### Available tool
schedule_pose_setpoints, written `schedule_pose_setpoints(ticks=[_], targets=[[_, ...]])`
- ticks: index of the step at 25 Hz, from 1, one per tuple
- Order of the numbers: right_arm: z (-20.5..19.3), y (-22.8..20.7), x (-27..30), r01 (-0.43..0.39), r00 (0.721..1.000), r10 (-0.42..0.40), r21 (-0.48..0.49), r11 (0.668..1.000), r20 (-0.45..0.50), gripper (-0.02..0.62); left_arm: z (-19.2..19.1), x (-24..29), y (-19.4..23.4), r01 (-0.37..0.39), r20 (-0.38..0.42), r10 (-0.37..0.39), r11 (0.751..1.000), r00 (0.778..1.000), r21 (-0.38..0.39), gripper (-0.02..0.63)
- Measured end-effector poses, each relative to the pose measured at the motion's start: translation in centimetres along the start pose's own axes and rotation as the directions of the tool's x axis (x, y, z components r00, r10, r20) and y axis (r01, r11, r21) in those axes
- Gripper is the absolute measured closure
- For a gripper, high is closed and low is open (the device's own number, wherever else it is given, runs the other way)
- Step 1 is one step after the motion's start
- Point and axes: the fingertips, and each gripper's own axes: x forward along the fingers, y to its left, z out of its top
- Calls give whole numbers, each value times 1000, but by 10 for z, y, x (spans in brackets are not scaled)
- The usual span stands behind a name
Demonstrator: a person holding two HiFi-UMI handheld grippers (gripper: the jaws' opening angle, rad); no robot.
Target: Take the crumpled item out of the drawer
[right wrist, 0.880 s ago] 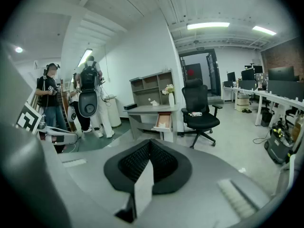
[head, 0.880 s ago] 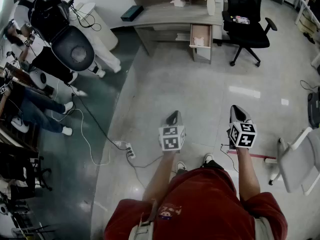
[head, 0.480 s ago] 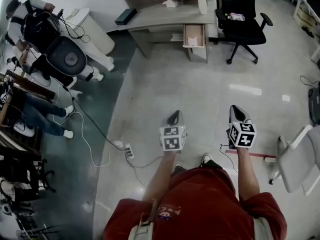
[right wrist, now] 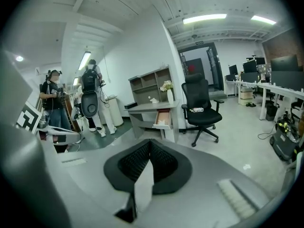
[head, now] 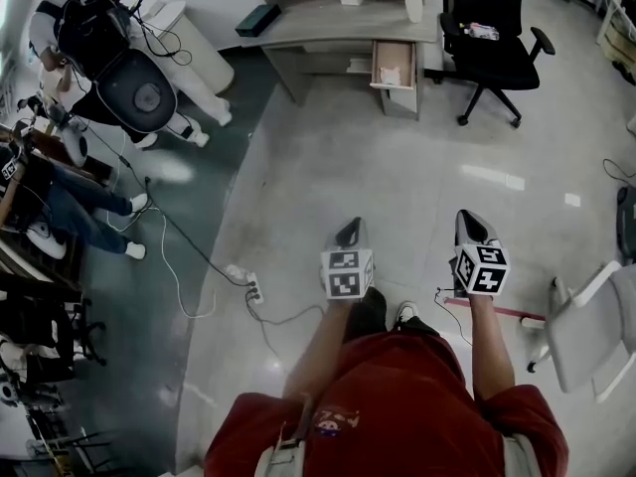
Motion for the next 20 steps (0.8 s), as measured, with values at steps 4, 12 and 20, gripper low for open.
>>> schedule_pose_setpoints(ticks=[4, 12, 20], targets=[[6, 2, 14, -3, 1000, 3, -3, 1000, -11, 595, 5, 11, 7, 7, 0, -7, 1000, 1000, -10, 609], [32, 1, 74, 34, 999, -35, -10, 999, -27, 595, 34, 64, 45, 30, 4, -30, 999, 1000, -15, 609], [67, 12, 150, 59, 997, -60, -24, 998, -50, 595, 70, 125, 103, 58, -5, -58, 998, 998, -20, 609]])
